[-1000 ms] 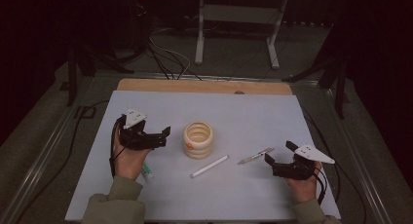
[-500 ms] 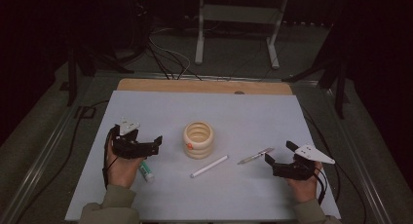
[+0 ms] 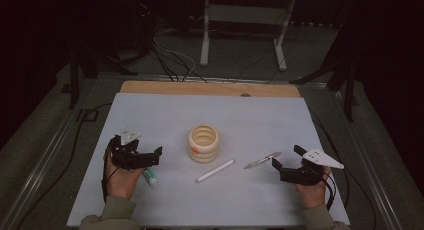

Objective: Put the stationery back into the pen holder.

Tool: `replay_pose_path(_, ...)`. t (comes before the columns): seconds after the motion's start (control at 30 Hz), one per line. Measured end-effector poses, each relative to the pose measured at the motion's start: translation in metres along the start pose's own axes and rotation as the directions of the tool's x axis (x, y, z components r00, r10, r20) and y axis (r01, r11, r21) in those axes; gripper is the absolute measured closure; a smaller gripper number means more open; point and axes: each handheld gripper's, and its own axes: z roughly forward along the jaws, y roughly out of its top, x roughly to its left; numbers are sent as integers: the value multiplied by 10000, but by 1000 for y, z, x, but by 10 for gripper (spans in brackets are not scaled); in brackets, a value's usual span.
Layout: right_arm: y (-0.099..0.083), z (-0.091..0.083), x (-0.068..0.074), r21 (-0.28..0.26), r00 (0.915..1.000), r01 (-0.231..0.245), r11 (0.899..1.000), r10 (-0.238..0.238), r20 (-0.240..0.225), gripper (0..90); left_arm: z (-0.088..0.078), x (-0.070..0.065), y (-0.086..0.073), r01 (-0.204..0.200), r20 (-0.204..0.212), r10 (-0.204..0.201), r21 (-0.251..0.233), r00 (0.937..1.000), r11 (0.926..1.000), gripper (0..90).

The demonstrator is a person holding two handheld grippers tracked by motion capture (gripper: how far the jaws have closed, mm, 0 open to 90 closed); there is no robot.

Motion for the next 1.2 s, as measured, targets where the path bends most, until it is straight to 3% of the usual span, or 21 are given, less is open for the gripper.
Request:
replay_pose_path(0.87, 0, -1, 0, 16, 10000, -12, 10000, 12, 10, 3, 15, 5, -20, 319, -274, -291, 1079, 9992, 9937, 2)
replay_pose_path(1.2, 0, 0, 0, 30, 10000, -4, 10000, 4, 4, 3, 20, 13, -27, 714, -531, -637, 1598, 9966, 9846, 2)
